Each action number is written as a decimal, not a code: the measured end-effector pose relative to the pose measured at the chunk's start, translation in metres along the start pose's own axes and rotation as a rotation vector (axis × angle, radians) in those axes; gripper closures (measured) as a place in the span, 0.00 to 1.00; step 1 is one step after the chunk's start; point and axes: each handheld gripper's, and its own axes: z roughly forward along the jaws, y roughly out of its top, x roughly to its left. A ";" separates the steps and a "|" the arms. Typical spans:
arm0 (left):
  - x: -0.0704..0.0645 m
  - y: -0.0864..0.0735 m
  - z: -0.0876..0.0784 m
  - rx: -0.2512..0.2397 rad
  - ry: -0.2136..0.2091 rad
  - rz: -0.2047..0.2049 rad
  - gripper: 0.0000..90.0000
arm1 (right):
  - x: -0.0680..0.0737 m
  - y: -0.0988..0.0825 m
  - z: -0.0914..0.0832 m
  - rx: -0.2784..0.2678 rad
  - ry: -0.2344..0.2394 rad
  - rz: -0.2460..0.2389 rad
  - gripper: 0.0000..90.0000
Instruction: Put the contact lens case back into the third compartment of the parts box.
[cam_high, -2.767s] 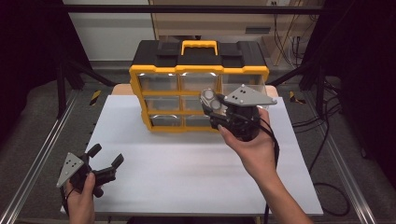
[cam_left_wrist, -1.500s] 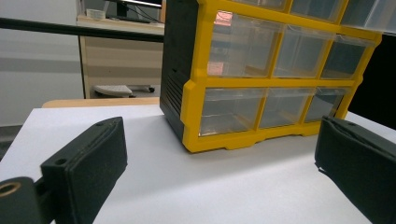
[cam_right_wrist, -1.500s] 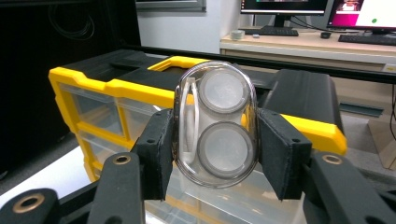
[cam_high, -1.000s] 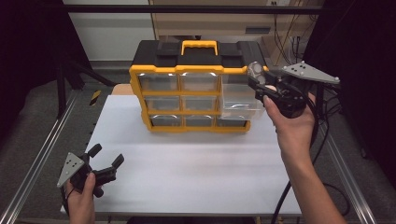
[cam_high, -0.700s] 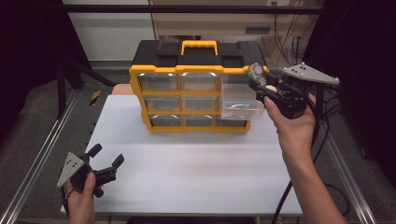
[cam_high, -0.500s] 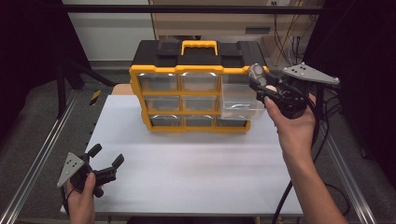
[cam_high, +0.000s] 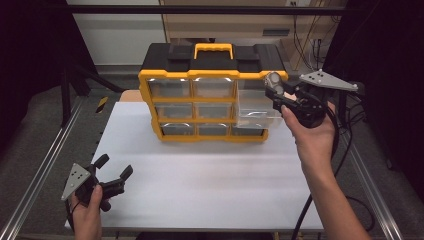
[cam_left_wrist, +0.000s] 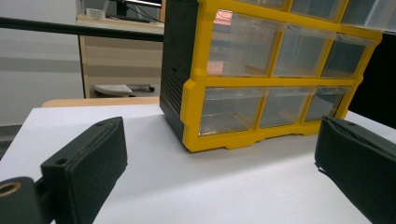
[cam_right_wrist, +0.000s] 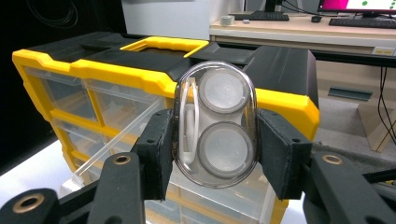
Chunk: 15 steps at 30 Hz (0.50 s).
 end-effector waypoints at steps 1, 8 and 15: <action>0.000 0.000 0.000 0.000 0.000 0.000 0.02 | 0.000 -0.001 0.000 0.001 0.002 0.004 0.54; 0.000 0.000 0.000 0.001 0.000 0.000 0.02 | 0.001 -0.004 0.002 0.011 0.009 0.001 0.54; 0.000 0.000 0.000 0.001 0.000 0.001 0.03 | 0.003 -0.005 0.004 0.022 0.021 -0.002 0.54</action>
